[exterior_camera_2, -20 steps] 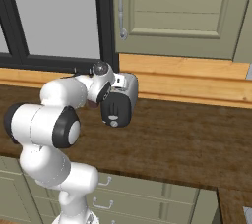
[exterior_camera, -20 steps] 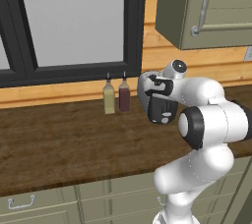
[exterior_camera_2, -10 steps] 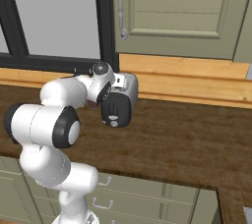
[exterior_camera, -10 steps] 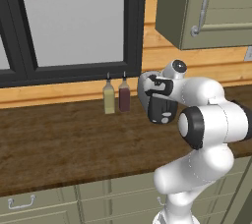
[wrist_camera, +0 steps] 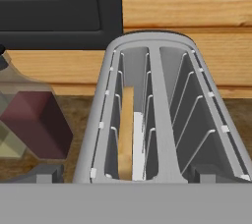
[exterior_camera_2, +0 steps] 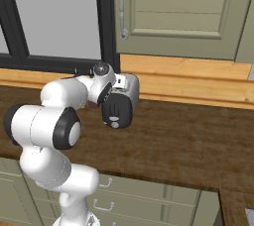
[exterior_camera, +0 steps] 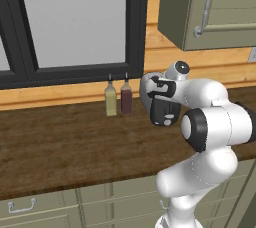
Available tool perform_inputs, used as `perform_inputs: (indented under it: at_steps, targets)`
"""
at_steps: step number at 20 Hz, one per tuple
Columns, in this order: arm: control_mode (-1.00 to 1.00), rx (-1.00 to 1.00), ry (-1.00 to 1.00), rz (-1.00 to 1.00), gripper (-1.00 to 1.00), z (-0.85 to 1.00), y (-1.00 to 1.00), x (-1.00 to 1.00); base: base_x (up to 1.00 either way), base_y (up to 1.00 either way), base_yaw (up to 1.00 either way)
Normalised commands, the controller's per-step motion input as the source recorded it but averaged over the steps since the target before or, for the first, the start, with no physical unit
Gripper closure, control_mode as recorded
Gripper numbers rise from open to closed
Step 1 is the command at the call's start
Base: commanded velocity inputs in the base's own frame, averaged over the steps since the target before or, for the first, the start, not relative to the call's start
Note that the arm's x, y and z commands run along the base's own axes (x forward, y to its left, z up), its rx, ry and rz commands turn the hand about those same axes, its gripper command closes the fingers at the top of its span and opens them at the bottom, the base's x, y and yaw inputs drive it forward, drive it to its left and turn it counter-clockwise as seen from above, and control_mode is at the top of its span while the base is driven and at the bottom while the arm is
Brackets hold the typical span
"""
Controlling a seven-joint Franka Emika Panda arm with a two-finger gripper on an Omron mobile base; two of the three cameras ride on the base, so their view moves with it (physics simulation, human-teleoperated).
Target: Start the toaster. Once the lever pops up, take the bread to the plate on the dining counter.
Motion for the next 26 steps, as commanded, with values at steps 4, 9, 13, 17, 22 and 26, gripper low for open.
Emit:
perform_inputs:
  at_steps: [4,9,13,17,22,26]
  targets:
    - [-1.00,0.00,0.00,0.00,-1.00,0.00,0.00,0.00,0.00,0.00,0.00]
    - [-1.00,0.00,0.00,0.00,-1.00,0.00,0.00,0.00,0.00,0.00,0.00]
    - [-1.00,0.00,0.00,0.00,-1.00,0.00,0.00,0.00,0.00,0.00,0.00]
    - [-1.00,0.00,0.00,0.00,-1.00,0.00,0.00,0.00,0.00,0.00,0.00]
    - [-1.00,0.00,0.00,0.00,-1.00,0.00,0.00,0.00,0.00,0.00,0.00]
    - [-1.00,0.00,0.00,0.00,-1.00,0.00,0.00,0.00,0.00,0.00,0.00]
